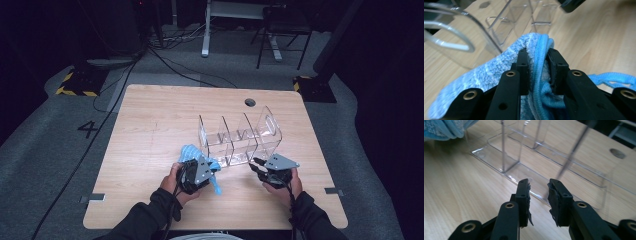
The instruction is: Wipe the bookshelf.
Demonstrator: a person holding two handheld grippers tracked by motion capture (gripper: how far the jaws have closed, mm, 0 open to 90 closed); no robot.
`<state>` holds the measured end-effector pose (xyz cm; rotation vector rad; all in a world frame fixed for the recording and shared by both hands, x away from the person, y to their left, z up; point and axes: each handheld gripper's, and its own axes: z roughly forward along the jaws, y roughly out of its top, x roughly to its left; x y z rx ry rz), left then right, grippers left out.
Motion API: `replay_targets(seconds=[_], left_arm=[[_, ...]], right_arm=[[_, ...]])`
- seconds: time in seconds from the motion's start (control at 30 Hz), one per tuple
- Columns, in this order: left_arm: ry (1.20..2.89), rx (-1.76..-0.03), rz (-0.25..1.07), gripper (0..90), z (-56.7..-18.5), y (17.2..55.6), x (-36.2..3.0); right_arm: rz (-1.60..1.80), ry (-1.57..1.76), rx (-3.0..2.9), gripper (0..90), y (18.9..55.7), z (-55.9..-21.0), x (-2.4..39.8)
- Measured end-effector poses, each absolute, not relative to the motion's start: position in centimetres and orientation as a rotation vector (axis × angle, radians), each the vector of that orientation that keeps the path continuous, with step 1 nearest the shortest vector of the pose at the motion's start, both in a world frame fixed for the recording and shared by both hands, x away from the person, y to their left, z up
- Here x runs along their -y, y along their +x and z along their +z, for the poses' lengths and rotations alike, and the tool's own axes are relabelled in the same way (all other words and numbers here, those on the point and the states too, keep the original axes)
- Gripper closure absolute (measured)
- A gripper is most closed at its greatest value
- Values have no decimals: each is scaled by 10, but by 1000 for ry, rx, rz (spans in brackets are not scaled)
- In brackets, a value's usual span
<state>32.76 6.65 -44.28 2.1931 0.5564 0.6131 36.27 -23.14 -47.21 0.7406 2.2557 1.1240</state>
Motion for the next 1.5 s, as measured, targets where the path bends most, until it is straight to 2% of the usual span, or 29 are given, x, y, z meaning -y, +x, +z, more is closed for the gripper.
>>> replay_targets(seconds=[0.17, 0.37, 0.77, 0.93, 1.03, 1.13, 1.2, 1.5], left_arm=[[2182, -585, 628, 739, -443, 332, -70], [2181, -588, 636, 739, -442, 334, -70], [2171, -594, 629, 744, -441, 338, -73], [2166, -599, 628, 744, -441, 339, -74], [2166, -599, 625, 744, -441, 339, -74], [2162, -600, 622, 745, -441, 340, -75], [2151, -602, 623, 744, -440, 339, -75], [2096, -621, 635, 744, -431, 334, -80]], right_arm=[[1129, 834, -2170, 687, 364, -467, 254], [1067, 981, -2060, 625, 376, -465, 286], [1069, 1017, -2065, 575, 410, -477, 286], [1064, 1018, -2035, 587, 421, -480, 284], [1103, 1026, -2031, 632, 426, -481, 283], [1090, 1004, -2039, 721, 428, -482, 279], [1056, 995, -2034, 737, 428, -483, 274], [937, 976, -2047, 743, 418, -477, 261]])
